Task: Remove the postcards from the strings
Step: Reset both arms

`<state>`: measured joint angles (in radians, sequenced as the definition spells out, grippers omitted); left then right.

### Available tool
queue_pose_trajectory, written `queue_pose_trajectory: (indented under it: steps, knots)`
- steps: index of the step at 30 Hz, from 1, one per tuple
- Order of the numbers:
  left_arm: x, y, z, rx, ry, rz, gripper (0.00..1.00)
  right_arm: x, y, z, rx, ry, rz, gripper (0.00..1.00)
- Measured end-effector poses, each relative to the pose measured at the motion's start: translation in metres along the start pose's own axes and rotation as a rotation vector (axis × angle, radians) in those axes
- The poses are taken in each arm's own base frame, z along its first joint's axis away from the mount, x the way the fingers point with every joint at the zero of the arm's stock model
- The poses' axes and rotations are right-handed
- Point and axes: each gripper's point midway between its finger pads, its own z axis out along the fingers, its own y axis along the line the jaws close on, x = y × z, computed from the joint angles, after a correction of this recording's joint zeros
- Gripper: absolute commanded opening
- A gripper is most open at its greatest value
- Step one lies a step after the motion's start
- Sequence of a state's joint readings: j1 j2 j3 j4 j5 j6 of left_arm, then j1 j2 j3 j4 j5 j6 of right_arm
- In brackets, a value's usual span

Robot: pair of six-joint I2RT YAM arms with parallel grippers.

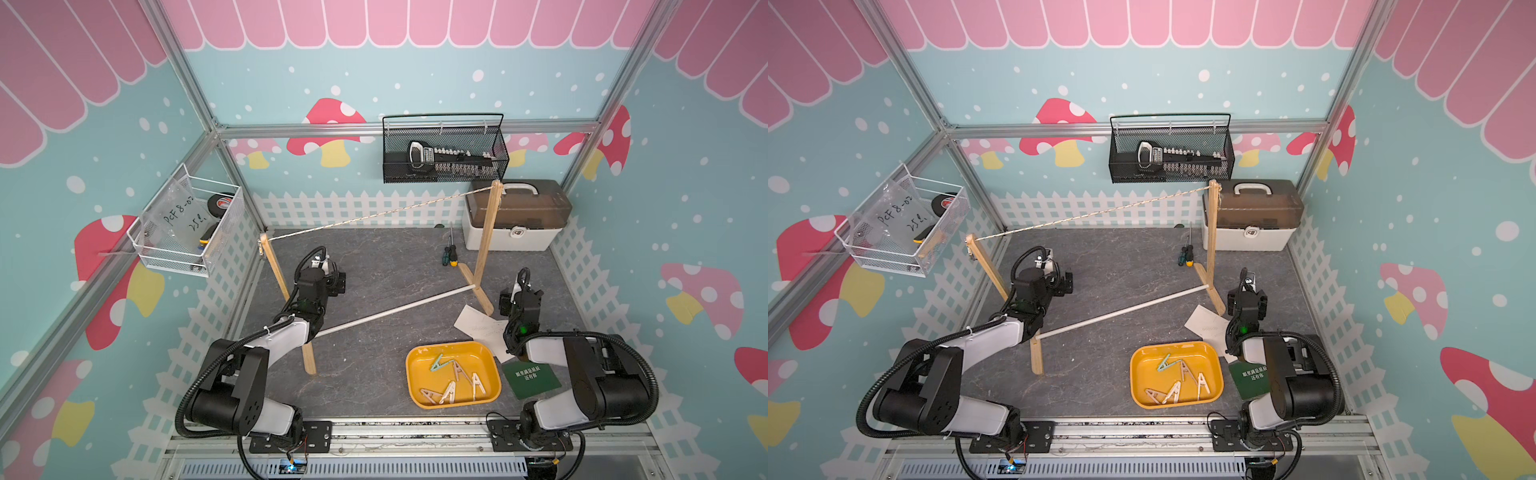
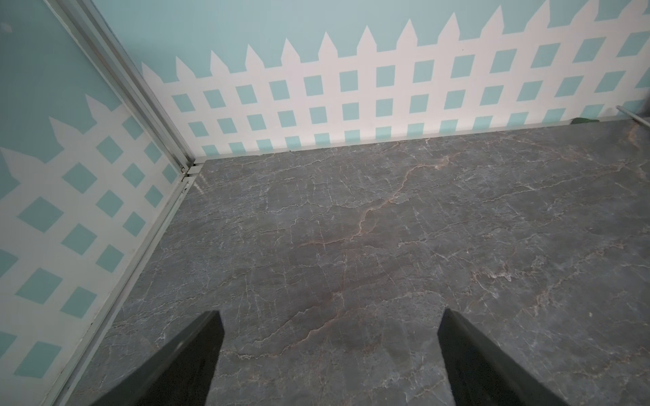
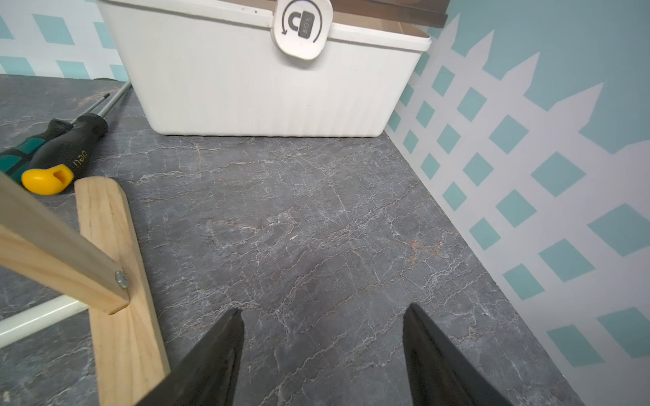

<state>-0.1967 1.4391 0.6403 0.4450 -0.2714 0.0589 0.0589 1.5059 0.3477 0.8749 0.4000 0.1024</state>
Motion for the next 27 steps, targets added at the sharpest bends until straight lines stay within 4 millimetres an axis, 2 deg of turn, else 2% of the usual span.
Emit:
queue_pose_trajectory:
  steps: [3,10,15,16,19,27]
  knots:
    - [0.009,0.01,-0.003,-0.022,0.003,-0.007,1.0,0.008,0.0,-0.002,-0.003,0.003,-0.011,0.71]
    - [0.056,0.021,-0.003,-0.044,0.054,-0.015,1.0,0.003,0.0,-0.002,-0.002,-0.014,-0.015,0.81]
    - [0.056,0.042,0.001,-0.061,-0.007,-0.099,1.0,0.002,0.0,-0.001,-0.001,-0.018,-0.013,0.84]
    - [0.061,0.045,0.001,-0.064,-0.002,-0.107,1.0,0.002,0.0,-0.001,-0.001,-0.018,-0.013,0.98]
    - [0.069,0.044,0.001,-0.051,0.007,-0.124,1.0,0.002,0.0,-0.001,-0.001,-0.018,-0.014,0.99]
    - [0.06,0.041,0.001,-0.028,-0.03,-0.139,1.0,0.002,0.0,-0.001,-0.001,-0.018,-0.015,0.99]
